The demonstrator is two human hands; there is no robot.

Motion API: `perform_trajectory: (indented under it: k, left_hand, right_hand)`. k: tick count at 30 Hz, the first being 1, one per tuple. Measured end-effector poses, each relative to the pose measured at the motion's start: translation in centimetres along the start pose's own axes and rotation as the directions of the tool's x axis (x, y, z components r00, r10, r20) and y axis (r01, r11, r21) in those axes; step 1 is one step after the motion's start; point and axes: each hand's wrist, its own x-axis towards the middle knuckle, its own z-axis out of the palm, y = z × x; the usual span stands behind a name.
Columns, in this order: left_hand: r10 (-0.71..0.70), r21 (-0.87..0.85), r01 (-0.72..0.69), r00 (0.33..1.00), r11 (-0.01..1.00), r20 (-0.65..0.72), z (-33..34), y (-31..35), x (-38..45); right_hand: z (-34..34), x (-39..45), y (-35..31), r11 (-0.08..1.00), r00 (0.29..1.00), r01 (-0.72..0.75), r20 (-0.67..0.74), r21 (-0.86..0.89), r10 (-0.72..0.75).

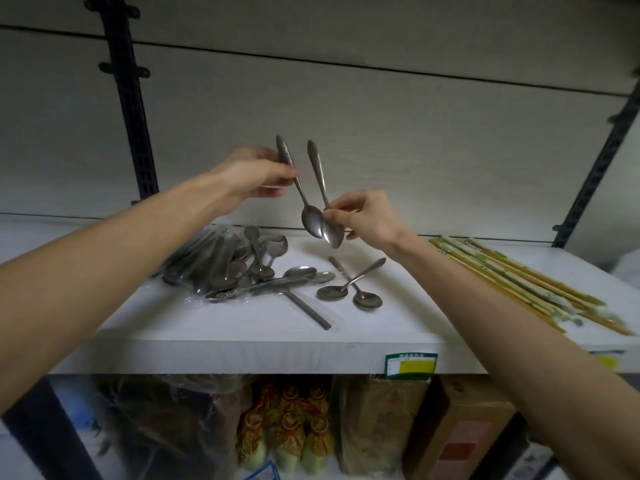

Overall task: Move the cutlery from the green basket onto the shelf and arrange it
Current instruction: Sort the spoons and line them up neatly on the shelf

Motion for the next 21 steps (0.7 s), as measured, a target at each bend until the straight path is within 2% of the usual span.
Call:
perform_trajectory:
  k: [4, 6, 10, 15, 18, 21]
  left_hand:
    - [-0.005, -0.119, 0.005, 1.0, 0.993, 0.005, 2.8, -0.1, 0.6]
    - [-0.031, -0.118, 0.036, 0.999, 0.992, 0.04, 4.3, -0.4, 0.6]
    - [-0.122, -0.008, 0.126, 0.976, 0.992, 0.179, 6.9, -1.9, 0.6]
    - [-0.215, 0.105, 0.193, 0.938, 0.976, 0.273, 9.0, -4.3, 0.0]
    - [-0.237, 0.15, 0.2, 0.926, 0.968, 0.294, 9.5, -5.2, -0.4]
    - [-0.23, 0.201, 0.175, 0.928, 0.964, 0.293, 9.8, -5.4, -0.8]
  right_hand:
    - [-3.1, -2.9, 0.8, 0.981, 0.986, -0.164, -0.021, 0.103, 0.167]
    - [-4.7, -4.6, 1.3, 0.965, 0.967, -0.256, 0.009, 0.053, 0.256]
    - [-6.7, -7.7, 2.1, 0.917, 0.918, -0.391, 0.032, -0.076, 0.394]
    - [-7.7, -9.8, 2.5, 0.863, 0.865, -0.47, 0.1, -0.187, 0.493]
    - [-8.0, -10.3, 2.6, 0.849, 0.86, -0.468, 0.094, -0.247, 0.502]
    - [-8.1, -10.1, 2.0, 0.804, 0.848, -0.449, 0.097, -0.39, 0.52]
